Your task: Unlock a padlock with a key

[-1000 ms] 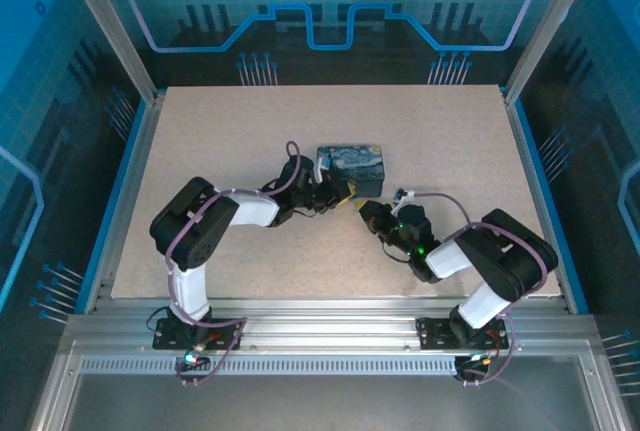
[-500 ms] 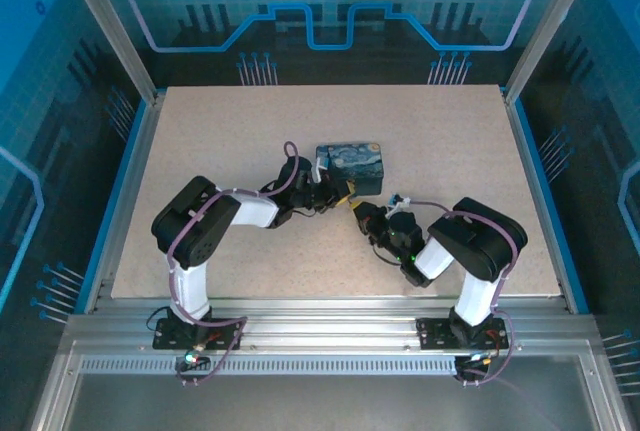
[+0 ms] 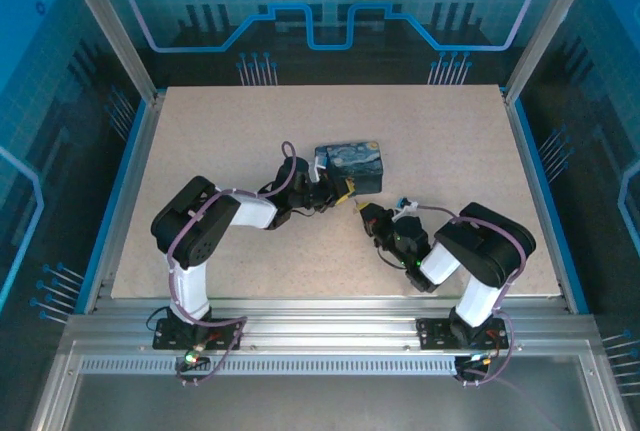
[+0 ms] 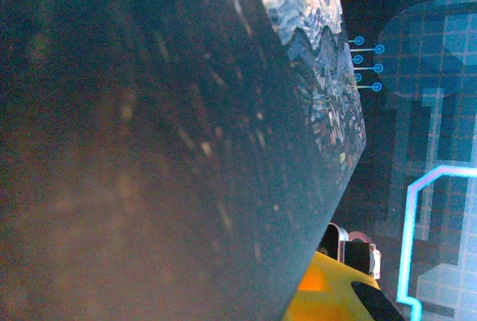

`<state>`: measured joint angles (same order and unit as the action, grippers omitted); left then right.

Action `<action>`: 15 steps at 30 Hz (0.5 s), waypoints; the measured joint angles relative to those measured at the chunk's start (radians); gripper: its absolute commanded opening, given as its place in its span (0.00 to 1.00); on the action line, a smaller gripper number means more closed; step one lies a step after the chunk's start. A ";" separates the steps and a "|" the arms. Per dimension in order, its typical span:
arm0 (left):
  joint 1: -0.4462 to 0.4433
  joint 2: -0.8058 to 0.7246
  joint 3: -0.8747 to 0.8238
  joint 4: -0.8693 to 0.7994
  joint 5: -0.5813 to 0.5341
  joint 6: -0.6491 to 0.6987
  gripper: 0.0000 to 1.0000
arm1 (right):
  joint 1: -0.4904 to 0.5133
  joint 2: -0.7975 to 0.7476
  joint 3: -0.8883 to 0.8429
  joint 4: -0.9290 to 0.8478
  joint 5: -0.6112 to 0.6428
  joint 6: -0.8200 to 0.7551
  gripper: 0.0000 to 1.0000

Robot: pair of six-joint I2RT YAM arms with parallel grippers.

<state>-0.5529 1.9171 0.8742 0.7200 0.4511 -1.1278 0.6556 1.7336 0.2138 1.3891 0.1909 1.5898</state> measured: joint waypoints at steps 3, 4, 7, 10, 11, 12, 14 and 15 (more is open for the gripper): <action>0.001 0.000 0.000 0.005 0.000 0.000 0.00 | 0.000 -0.003 0.000 0.002 0.006 0.000 0.00; 0.001 0.000 0.000 0.005 0.000 0.000 0.00 | 0.000 -0.003 0.000 0.003 0.008 0.000 0.00; 0.001 0.000 0.000 0.008 0.000 0.000 0.00 | 0.000 -0.003 0.002 0.003 0.008 0.000 0.00; 0.001 0.000 -0.001 0.018 0.000 -0.002 0.00 | 0.000 -0.003 0.007 0.003 0.008 0.000 0.00; 0.001 0.000 -0.002 0.021 0.000 -0.004 0.00 | 0.001 -0.003 0.011 0.003 0.008 0.000 0.00; 0.001 0.000 -0.004 0.023 0.000 -0.005 0.00 | 0.002 -0.003 0.014 0.003 0.008 0.000 0.00; 0.001 0.000 -0.008 0.026 0.000 -0.009 0.00 | 0.005 -0.003 0.022 0.003 0.008 -0.001 0.00; 0.002 0.000 -0.008 0.027 0.000 -0.011 0.00 | 0.006 -0.003 0.023 0.003 0.008 -0.001 0.00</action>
<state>-0.5514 1.9171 0.8665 0.7467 0.4515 -1.1389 0.6621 1.7306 0.2371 1.3922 0.1986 1.5890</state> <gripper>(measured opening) 0.105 0.057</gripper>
